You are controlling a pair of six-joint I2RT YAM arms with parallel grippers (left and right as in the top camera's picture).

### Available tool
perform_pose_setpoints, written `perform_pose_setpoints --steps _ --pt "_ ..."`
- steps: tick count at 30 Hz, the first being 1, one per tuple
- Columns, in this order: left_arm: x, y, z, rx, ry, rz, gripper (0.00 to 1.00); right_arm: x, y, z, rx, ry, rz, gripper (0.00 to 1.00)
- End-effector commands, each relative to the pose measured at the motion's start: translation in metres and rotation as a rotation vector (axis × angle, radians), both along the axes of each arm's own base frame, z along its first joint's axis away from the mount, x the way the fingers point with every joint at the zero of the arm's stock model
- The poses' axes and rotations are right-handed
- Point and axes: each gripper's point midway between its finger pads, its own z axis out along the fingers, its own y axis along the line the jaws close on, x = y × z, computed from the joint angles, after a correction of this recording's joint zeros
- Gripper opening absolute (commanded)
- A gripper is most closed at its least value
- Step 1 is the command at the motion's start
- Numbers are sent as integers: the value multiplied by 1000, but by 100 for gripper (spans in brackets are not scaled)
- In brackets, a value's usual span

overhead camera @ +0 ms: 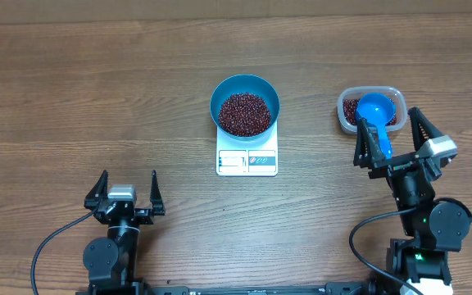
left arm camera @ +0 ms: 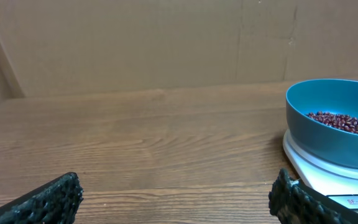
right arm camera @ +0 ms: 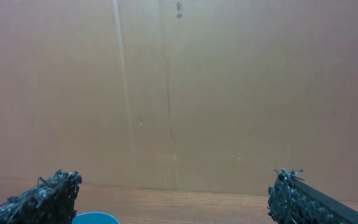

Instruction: Scoop item into bowl and weigh 150g on scale

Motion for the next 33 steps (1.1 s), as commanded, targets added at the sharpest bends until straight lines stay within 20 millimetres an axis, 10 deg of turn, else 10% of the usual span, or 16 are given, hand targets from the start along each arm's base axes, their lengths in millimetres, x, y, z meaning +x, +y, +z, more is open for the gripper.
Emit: perform_pose_setpoints --steps 1,33 --pt "0 3 0 -15 -3 17 99 -3 -2 2 13 -15 -6 100" --pt "0 3 0 -15 -3 17 100 -28 -6 -109 101 211 -40 100"
